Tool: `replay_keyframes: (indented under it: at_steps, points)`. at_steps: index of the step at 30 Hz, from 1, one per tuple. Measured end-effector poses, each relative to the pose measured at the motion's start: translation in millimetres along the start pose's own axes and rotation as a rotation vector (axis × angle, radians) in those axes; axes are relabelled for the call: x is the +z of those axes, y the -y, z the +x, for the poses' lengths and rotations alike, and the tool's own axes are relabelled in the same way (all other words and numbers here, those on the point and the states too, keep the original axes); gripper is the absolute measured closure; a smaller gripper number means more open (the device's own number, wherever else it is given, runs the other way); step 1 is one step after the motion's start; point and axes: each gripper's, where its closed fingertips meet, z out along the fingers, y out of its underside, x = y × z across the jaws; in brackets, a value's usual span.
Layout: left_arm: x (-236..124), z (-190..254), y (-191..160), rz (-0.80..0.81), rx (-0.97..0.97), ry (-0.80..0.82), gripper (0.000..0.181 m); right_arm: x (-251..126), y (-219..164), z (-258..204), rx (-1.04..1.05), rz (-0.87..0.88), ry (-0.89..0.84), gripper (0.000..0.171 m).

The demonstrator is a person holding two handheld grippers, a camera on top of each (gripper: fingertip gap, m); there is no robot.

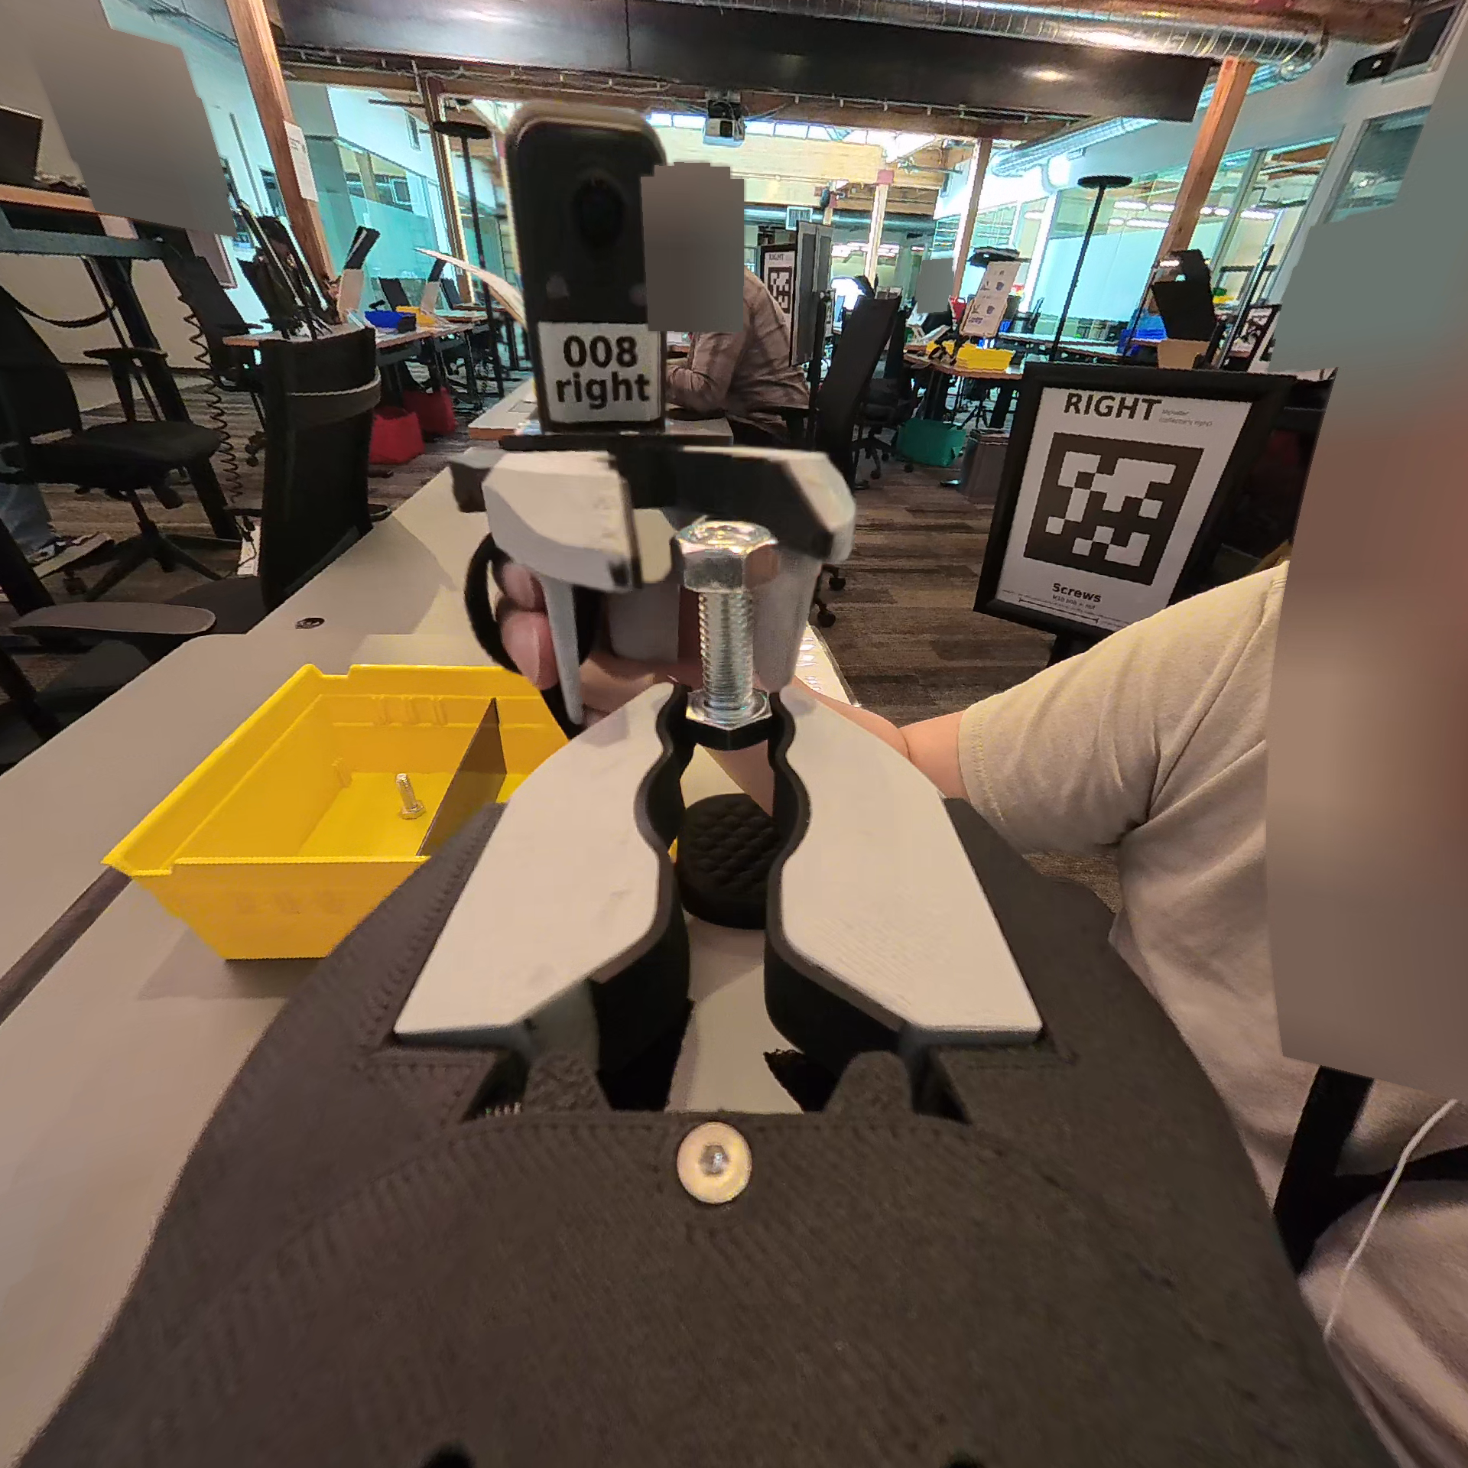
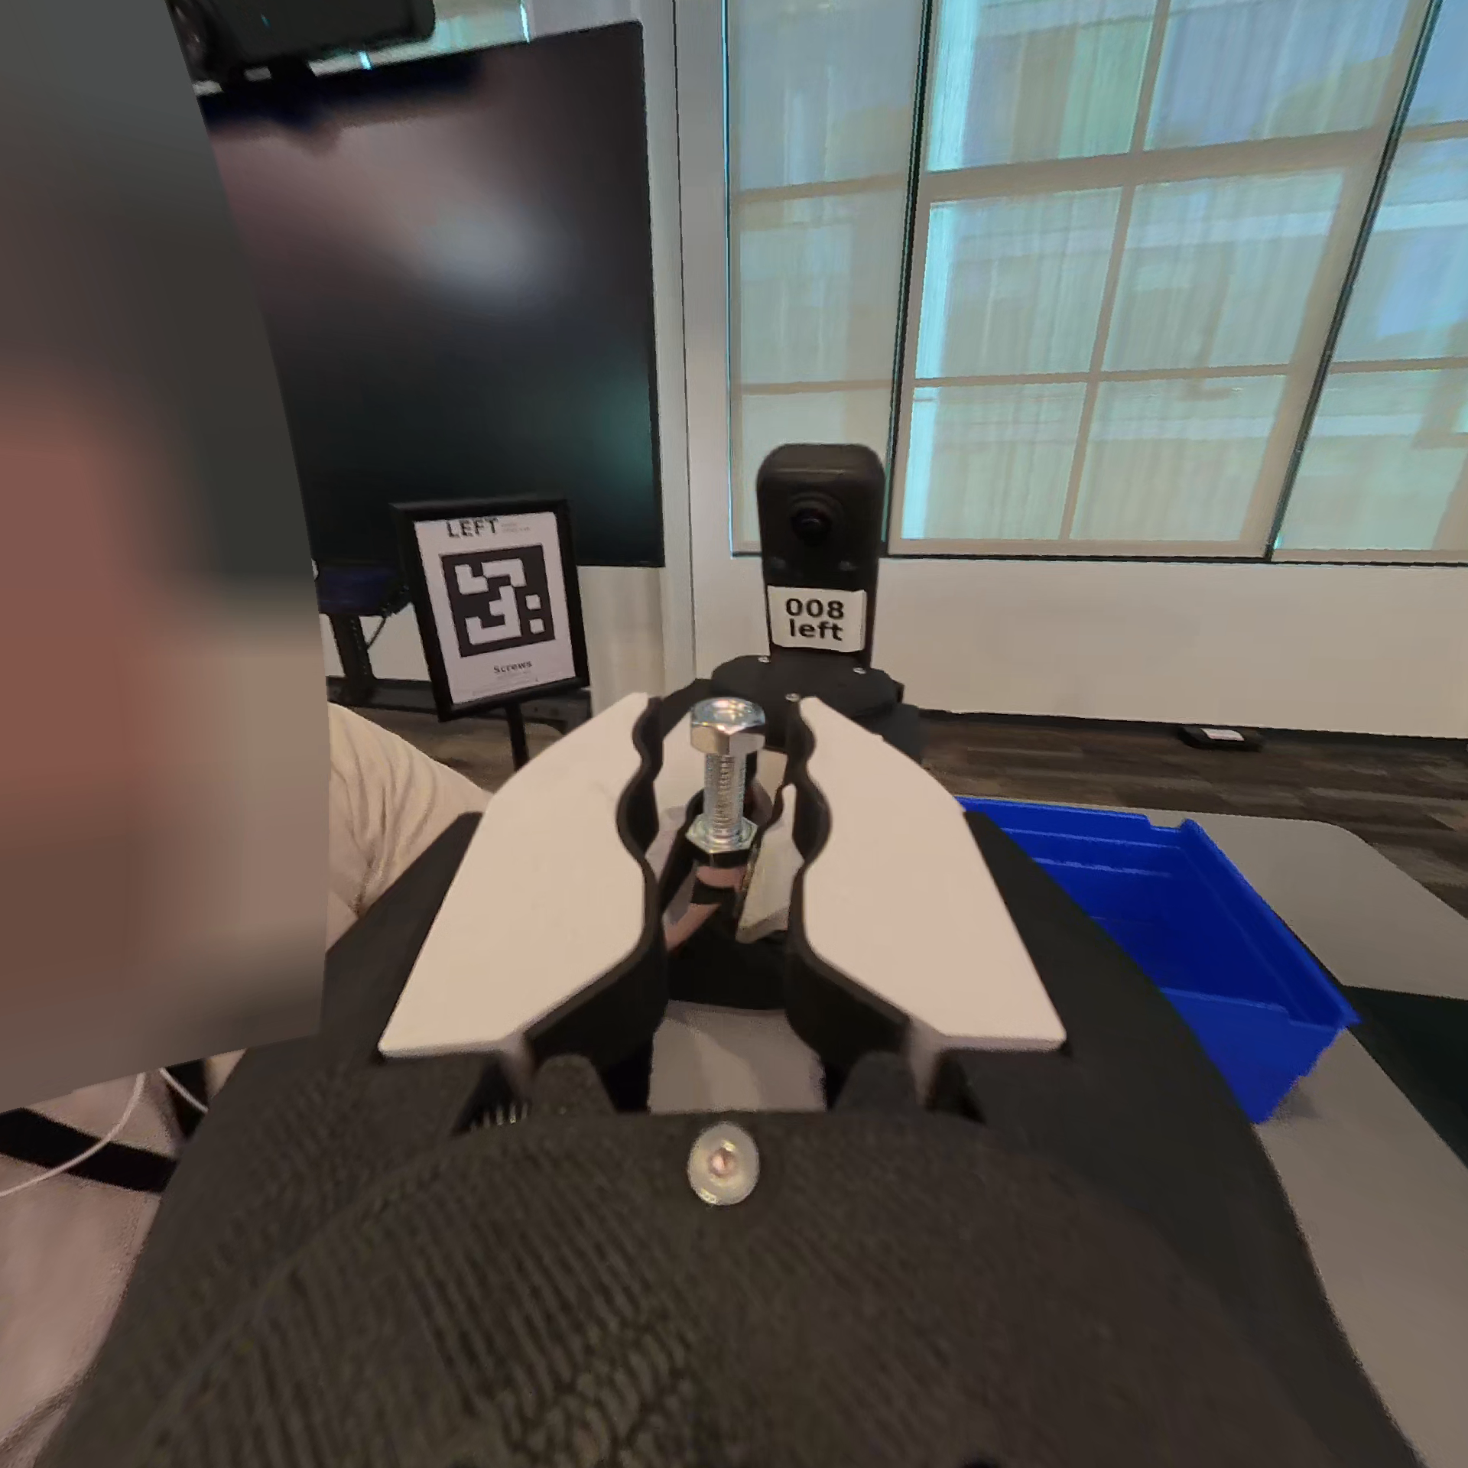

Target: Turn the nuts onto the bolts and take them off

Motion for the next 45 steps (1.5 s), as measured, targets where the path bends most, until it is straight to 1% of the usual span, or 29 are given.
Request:
replay_keyframes:
  at_steps: [2, 6, 12, 14, 18, 20, 24, 28, 32, 34, 35, 37, 39, 42, 45]
  points:
    - [0.3, 0.4, -0.2, -0.002, 0.0, 0.002, 0.164, -2.8, -1.7, 6.1, -0.005, -0.004, -0.02, 0.14]
    - [-3.4, -0.6, 3.4, 0.015, -0.013, 0.003, 0.164, -15.0, 1.8, 16.4, 0.065, 0.026, -0.017, 0.144]
    - [-2.4, 1.3, 2.1, 0.0, 0.0, -0.002, 0.164, -1.3, 2.0, -4.2, 0.006, 0.003, 0.022, 0.139]
    - [-1.3, 1.8, 0.8, -0.005, -0.001, -0.004, 0.164, 0.7, 0.3, -0.9, 0.003, -0.002, -0.003, 0.14]
    - [-2.5, -2.7, -0.1, -0.012, -0.008, 0.026, 0.164, -11.2, 0.0, 11.1, 0.059, 0.001, -0.003, 0.138]
    - [-4.7, -0.2, 3.3, 0.014, -0.026, -0.007, 0.164, -16.4, 1.4, 16.1, 0.055, -0.004, -0.037, 0.143]
    - [-3.9, 0.5, 2.7, 0.006, -0.016, -0.003, 0.164, -15.9, 6.6, 2.1, 0.02, -0.005, 0.005, 0.142]
    - [-1.3, 1.8, 0.9, -0.001, -0.015, -0.006, 0.164, -10.6, 6.4, -1.6, 0.024, -0.005, 0.008, 0.141]
    - [-0.6, 4.0, 0.5, -0.008, -0.007, -0.011, 0.164, -11.5, 2.1, 6.7, 0.022, -0.023, -0.029, 0.139]
    - [-1.2, 5.7, 1.9, -0.003, -0.004, -0.017, 0.164, -17.7, 3.2, 16.9, 0.029, -0.012, -0.072, 0.145]
    - [-1.4, 5.2, 2.3, -0.003, -0.004, -0.012, 0.164, -19.7, 4.6, 18.1, 0.035, -0.003, -0.074, 0.145]
    - [-1.8, 4.1, 1.8, -0.007, 0.0, -0.004, 0.164, -18.4, 10.1, 7.1, 0.039, 0.021, -0.017, 0.143]
    - [-1.9, 3.5, 1.9, -0.004, -0.006, -0.007, 0.164, -12.6, 10.1, -2.8, 0.018, 0.01, 0.008, 0.139]
    - [-1.0, 4.0, 0.7, -0.008, -0.008, -0.013, 0.164, -5.6, 2.8, -3.4, -0.019, -0.036, -0.02, 0.137]
    - [-0.3, 6.0, 0.9, -0.011, -0.001, -0.013, 0.164, -11.6, 2.8, 8.0, 0.006, -0.016, -0.045, 0.138]
